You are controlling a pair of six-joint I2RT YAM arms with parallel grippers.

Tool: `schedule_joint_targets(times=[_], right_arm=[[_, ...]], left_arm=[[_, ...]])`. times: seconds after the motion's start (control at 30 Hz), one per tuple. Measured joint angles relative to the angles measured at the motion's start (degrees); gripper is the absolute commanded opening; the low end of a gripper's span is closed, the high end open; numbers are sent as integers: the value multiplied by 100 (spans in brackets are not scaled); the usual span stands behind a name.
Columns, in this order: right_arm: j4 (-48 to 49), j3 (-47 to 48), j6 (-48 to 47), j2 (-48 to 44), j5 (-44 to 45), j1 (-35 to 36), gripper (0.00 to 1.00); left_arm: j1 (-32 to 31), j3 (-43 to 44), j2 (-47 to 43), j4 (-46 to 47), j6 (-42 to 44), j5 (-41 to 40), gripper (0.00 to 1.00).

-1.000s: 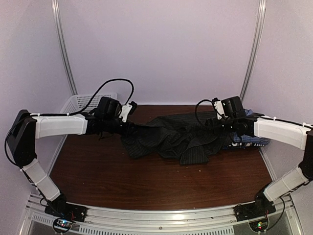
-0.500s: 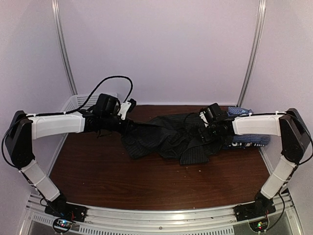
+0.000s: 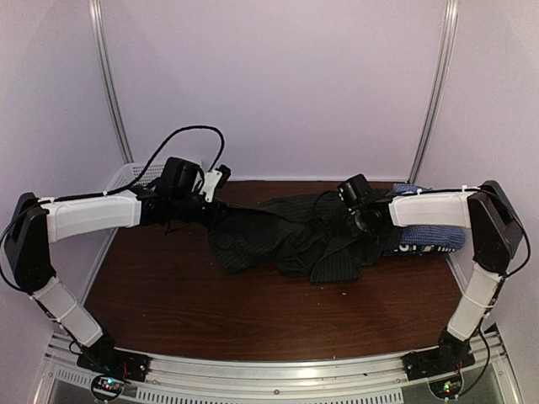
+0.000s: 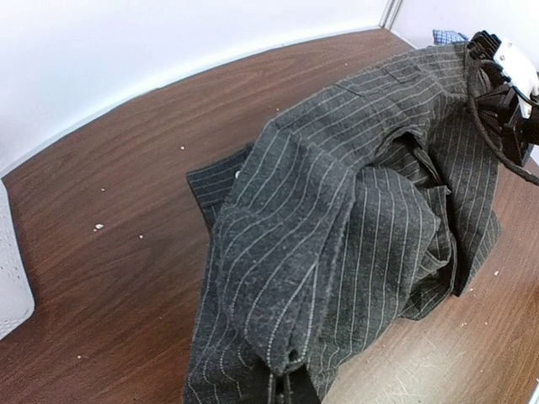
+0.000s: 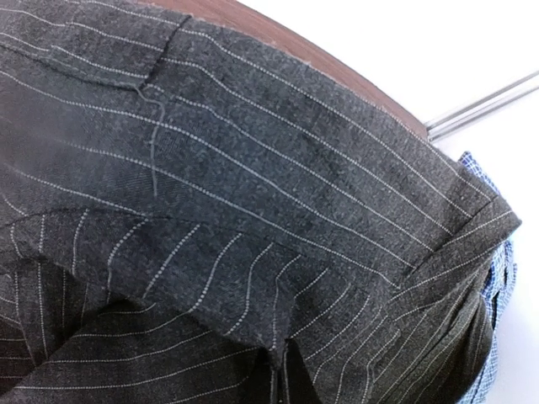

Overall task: Fold and stack the long sleeve shirts
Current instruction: Flatten out the crumpled shirt at the center of the board.

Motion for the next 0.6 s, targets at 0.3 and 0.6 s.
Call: schedule_joint_targets(times=[0.3, 0.6], right_arm=[[-192, -63, 144, -2109, -660, 39, 0], [-437, 1582, 490, -3224, -1399, 39, 0]], left_arm=[[28, 9, -721, -223, -48, -1207, 0], [151, 1574, -1259, -540, -35, -2009, 0]])
